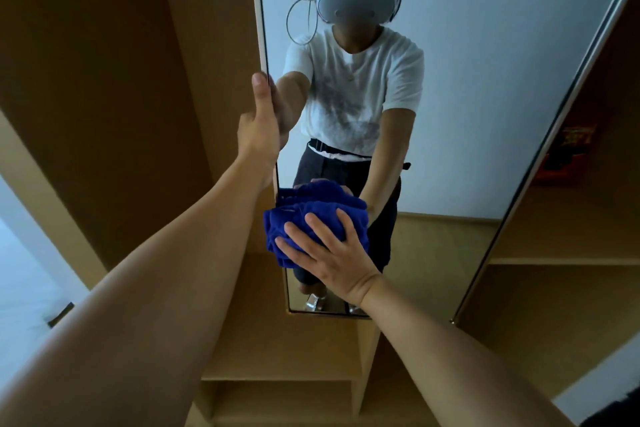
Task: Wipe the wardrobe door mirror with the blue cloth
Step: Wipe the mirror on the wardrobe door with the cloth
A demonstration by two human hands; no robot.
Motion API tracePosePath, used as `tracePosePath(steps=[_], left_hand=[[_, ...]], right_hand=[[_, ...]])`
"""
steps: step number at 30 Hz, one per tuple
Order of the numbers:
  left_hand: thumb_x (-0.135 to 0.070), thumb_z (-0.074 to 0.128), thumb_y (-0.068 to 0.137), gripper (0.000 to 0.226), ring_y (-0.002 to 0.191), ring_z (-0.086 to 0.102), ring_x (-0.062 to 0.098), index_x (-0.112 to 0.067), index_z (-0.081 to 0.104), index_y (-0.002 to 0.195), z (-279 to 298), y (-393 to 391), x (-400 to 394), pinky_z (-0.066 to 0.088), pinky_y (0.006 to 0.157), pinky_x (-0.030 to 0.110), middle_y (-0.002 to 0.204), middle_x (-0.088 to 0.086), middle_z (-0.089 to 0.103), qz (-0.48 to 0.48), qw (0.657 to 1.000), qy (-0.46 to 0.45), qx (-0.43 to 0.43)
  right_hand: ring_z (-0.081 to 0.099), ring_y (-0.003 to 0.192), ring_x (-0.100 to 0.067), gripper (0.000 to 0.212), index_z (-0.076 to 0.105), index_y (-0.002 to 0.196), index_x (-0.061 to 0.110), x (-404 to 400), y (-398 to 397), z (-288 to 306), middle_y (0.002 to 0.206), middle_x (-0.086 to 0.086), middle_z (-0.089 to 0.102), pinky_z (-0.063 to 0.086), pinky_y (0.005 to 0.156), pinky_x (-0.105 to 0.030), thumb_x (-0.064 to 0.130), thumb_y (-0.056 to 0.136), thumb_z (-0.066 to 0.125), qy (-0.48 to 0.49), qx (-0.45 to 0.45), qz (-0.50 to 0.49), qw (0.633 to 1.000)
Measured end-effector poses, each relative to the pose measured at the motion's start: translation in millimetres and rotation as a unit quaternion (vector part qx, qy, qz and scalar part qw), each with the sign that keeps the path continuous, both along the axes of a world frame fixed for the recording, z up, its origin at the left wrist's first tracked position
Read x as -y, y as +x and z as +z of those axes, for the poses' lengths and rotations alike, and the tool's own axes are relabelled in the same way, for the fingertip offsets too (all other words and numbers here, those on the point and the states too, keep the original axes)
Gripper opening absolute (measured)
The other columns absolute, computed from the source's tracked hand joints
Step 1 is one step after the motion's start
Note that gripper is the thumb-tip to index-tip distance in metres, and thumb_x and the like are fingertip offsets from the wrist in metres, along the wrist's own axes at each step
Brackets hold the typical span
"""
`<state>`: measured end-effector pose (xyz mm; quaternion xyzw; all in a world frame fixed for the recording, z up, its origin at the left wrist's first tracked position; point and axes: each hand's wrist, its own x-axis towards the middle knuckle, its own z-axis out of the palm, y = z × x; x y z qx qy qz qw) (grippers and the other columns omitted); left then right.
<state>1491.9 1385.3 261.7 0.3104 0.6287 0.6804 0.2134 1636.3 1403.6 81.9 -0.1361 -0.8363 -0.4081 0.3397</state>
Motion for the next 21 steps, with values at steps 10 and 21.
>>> tracePosePath(steps=[10, 21], left_hand=[[-0.064, 0.027, 0.091, 0.053, 0.047, 0.059, -0.004, -0.023, 0.052, 0.069, -15.5, -0.6, -11.9, 0.047, 0.05, 0.018, 0.048, -0.013, 0.062, 0.057, 0.996, 0.062, 0.012], [-0.06, 0.028, 0.094, 0.043, 0.065, 0.053, -0.001, -0.029, 0.052, 0.075, -22.8, 5.3, -17.2, 0.038, 0.058, 0.018, 0.075, -0.014, 0.057, 0.086, 0.992, 0.092, -0.014]], right_hand=[[0.02, 0.138, -0.027, 0.066, 0.031, 0.145, 0.028, 10.2, -1.8, -70.9, 0.152, 0.001, 0.018, 0.012, 0.11, -0.059, 0.03, 0.085, 0.058, -0.004, 0.093, -0.011, 0.996], [0.026, 0.139, -0.026, 0.061, 0.045, 0.138, 0.029, 27.6, 3.4, -134.2, 0.152, 0.003, 0.03, 0.028, 0.11, -0.052, 0.033, 0.08, 0.065, -0.115, 0.27, -0.041, 0.955]])
